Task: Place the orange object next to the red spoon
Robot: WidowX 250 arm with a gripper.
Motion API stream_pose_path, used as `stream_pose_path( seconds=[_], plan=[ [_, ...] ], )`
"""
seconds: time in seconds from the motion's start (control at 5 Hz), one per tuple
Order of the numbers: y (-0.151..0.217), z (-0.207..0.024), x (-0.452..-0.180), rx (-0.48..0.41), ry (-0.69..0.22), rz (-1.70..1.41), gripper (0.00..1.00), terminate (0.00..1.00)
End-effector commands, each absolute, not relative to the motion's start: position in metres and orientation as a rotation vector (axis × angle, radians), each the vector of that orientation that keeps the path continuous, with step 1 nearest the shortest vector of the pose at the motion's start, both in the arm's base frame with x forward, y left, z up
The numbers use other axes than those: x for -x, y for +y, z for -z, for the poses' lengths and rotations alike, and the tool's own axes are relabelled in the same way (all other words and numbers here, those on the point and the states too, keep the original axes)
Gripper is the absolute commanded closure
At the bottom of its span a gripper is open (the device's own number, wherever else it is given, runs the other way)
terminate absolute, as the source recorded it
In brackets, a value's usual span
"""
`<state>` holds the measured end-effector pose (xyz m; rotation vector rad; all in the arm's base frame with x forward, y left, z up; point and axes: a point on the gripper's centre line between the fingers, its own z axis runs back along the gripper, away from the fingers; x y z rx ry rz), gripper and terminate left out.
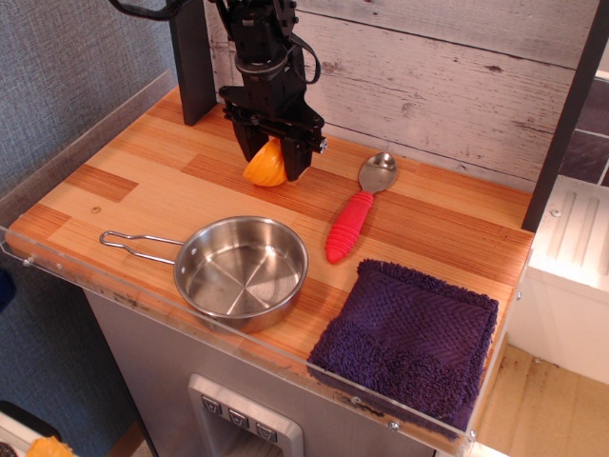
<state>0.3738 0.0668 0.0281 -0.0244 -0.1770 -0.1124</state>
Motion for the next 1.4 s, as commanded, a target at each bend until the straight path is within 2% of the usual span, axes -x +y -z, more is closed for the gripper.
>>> stream_pose_path(
  seconds=[0.0, 0.2, 0.4, 0.6, 0.8, 1.0, 1.2],
  plan=[
    [0.081, -0.07, -0.36, 0.005, -0.234, 0.111, 0.0, 0.0],
    [0.082, -0.108, -0.345, 0.013, -0.256, 0.11, 0.0, 0.0],
    [0.079, -0.145, -0.306, 0.059, -0.18, 0.102, 0.0, 0.0],
    [0.077, -0.152, -0.272, 0.08, -0.116, 0.087, 0.0, 0.0],
    [0.078, -0.148, -0.241, 0.036, -0.082, 0.107, 0.0, 0.0],
    [0.085, -0.146, -0.22, -0.007, -0.083, 0.098, 0.0, 0.0],
    [0.085, -0.146, -0.22, -0.007, -0.083, 0.098, 0.0, 0.0]
  ],
)
